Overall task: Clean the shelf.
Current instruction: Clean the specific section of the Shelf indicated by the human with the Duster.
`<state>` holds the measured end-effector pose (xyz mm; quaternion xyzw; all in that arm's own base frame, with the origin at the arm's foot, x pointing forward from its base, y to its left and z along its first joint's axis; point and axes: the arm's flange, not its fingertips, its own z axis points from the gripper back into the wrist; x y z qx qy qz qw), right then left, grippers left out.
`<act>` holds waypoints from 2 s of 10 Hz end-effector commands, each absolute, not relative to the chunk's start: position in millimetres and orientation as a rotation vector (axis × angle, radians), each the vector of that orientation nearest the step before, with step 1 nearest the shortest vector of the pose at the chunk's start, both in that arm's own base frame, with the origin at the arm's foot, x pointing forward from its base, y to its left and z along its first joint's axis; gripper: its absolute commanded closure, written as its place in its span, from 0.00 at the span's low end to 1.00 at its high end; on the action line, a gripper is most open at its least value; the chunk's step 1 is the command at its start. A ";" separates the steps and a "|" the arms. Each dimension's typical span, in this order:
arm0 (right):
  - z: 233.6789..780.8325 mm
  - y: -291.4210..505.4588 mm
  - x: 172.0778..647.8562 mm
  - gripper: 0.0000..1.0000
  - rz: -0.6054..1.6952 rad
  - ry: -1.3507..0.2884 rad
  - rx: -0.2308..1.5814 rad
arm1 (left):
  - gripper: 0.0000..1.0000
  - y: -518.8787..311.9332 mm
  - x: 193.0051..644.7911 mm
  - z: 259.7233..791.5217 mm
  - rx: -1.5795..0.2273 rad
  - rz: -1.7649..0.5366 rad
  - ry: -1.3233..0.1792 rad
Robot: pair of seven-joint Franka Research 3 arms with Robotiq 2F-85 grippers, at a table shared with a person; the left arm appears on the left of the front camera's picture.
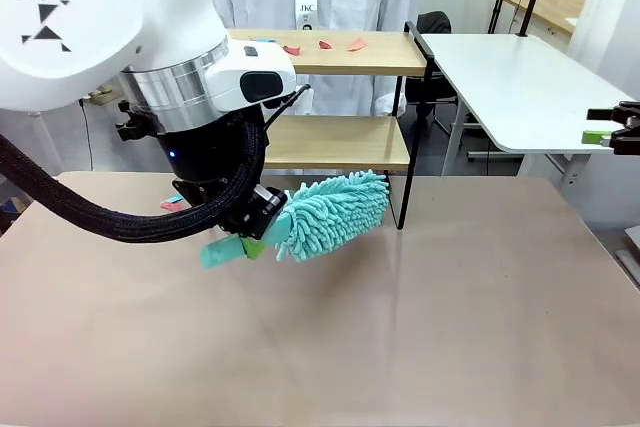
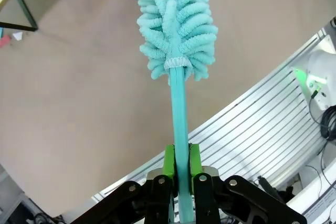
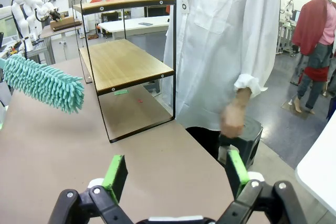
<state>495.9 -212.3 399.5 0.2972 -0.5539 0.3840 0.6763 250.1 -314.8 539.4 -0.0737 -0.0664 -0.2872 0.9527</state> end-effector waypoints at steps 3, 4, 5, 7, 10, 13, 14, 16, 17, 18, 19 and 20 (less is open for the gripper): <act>401.9 -210.2 495.3 0.00 0.865 -1.250 0.668 | 0.87 -358.5 249.2 509.7 -0.121 -0.428 -0.173; 401.9 -210.2 495.3 0.00 0.865 -1.250 0.668 | 0.87 -366.1 250.2 499.1 -0.159 -0.392 -0.163; 401.9 -210.2 495.3 0.00 0.865 -1.250 0.668 | 0.87 -374.3 256.8 492.0 -0.183 -0.338 -0.201; 401.9 -210.2 495.3 0.00 0.865 -1.250 0.668 | 0.87 -395.1 265.0 471.4 -0.213 -0.230 -0.254; 401.9 -210.2 495.3 0.00 0.865 -1.250 0.668 | 0.87 -436.2 291.2 438.0 -0.269 -0.202 -0.302; 401.9 -210.2 495.3 0.00 0.865 -1.250 0.668 | 0.87 -464.5 315.6 417.3 -0.264 -0.083 -0.426; 401.9 -210.2 495.3 0.00 0.865 -1.250 0.668 | 0.87 -473.1 325.3 409.5 -0.270 -0.055 -0.441; 401.9 -210.2 495.3 0.00 0.865 -1.250 0.668 | 0.87 -488.6 338.8 394.1 -0.268 -0.067 -0.425; 401.9 -210.2 495.3 0.00 0.865 -1.250 0.668 | 0.87 -492.8 347.6 387.6 -0.273 -0.056 -0.433; 401.9 -210.2 495.3 0.00 0.865 -1.250 0.668 | 0.87 -495.0 359.6 379.0 -0.278 -0.031 -0.447; 401.9 -210.2 495.3 0.00 0.865 -1.250 0.668 | 0.87 -496.1 367.2 371.5 -0.288 -0.010 -0.440; 401.9 -210.2 495.3 0.00 0.865 -1.250 0.668 | 0.87 -497.7 371.5 364.5 -0.269 0.012 -0.437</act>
